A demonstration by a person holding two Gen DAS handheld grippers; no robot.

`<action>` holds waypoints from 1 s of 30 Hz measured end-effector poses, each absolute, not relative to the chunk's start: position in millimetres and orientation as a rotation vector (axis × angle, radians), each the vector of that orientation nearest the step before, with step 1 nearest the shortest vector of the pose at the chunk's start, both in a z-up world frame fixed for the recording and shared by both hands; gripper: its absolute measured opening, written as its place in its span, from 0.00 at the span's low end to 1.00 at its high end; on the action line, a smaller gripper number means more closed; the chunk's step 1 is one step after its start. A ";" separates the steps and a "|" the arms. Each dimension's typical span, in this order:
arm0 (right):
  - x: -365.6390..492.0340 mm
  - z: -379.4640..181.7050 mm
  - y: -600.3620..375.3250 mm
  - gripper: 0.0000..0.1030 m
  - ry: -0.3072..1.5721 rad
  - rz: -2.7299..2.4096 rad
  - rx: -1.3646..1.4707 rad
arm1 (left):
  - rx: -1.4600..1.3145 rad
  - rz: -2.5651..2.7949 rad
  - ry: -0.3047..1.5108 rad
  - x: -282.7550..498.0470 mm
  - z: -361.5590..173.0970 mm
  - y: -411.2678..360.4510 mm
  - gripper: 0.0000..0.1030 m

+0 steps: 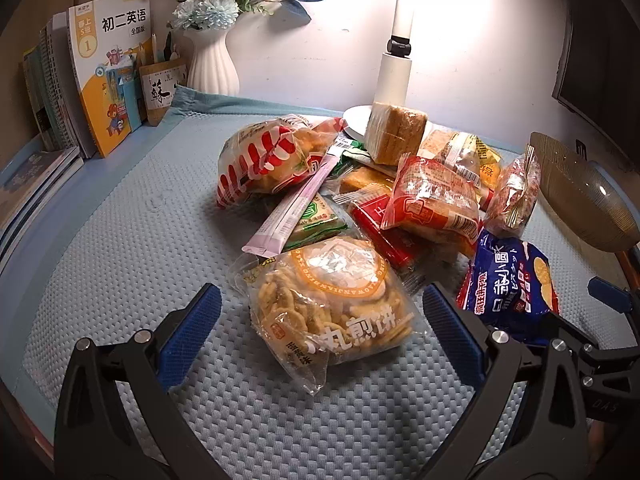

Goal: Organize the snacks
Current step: 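Move both tools toward the snack pile, aiming at the blue chip bag, then grasp the blue chip bag with the right tool while the left grasps the clear cookie bag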

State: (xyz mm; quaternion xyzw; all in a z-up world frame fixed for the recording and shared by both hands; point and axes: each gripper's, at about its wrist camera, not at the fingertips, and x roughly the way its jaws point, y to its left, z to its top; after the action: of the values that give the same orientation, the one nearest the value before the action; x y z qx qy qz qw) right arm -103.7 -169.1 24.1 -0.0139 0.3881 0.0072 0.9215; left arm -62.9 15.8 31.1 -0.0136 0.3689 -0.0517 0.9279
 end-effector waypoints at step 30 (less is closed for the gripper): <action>-60.1 34.2 -151.2 0.95 0.882 0.373 -0.284 | -0.248 -0.232 1.086 -20.7 18.1 27.8 0.96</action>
State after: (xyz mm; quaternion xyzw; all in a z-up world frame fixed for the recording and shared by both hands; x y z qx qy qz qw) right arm -60.1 -151.2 34.2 -0.1363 0.4231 0.1790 0.8777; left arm -20.7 27.8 18.1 -0.1173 0.5141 -0.1096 0.8425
